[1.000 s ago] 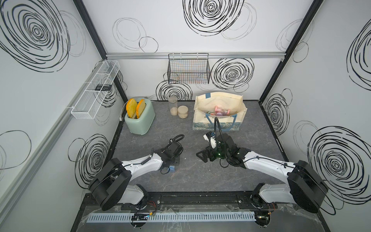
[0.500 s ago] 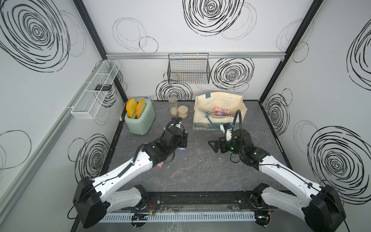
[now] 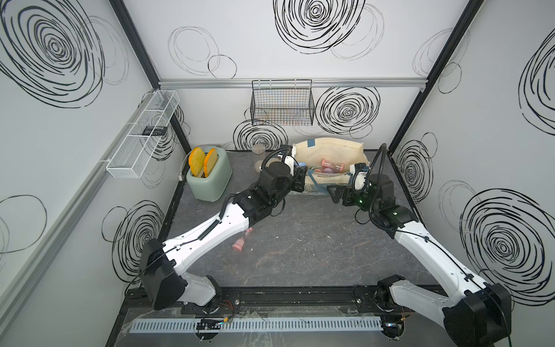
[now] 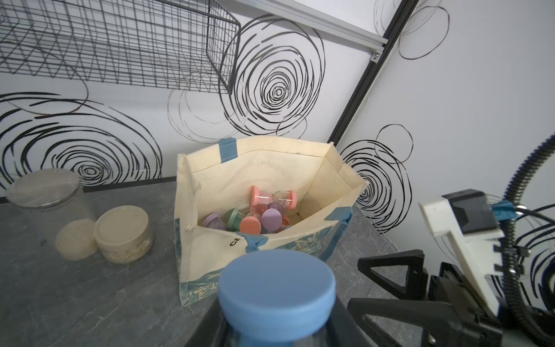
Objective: Put the hourglass into the canvas bag
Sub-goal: Pick up the hourglass from the center of the board, then place the hourglass in the canvas bag.
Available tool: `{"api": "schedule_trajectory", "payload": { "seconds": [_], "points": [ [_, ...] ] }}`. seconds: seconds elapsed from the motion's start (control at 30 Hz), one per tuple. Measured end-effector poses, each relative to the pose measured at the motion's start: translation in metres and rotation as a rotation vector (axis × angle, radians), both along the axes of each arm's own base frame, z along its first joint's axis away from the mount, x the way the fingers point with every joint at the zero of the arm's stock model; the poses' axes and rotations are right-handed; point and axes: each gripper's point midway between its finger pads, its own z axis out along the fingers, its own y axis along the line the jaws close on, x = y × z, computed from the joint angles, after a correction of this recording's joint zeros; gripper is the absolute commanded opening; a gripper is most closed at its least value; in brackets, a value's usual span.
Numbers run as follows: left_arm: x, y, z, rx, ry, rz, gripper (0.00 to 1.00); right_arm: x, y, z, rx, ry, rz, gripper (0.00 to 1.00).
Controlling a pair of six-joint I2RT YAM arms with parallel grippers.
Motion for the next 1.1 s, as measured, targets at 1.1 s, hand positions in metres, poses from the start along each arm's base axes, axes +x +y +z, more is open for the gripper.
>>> {"api": "schedule_trajectory", "payload": {
  "seconds": [1.1],
  "points": [
    [0.187, -0.099, -0.088, 0.106, -0.085, 0.062, 0.39, 0.034, -0.033, 0.003, -0.023, 0.008, -0.114, 0.97]
  ]
}}
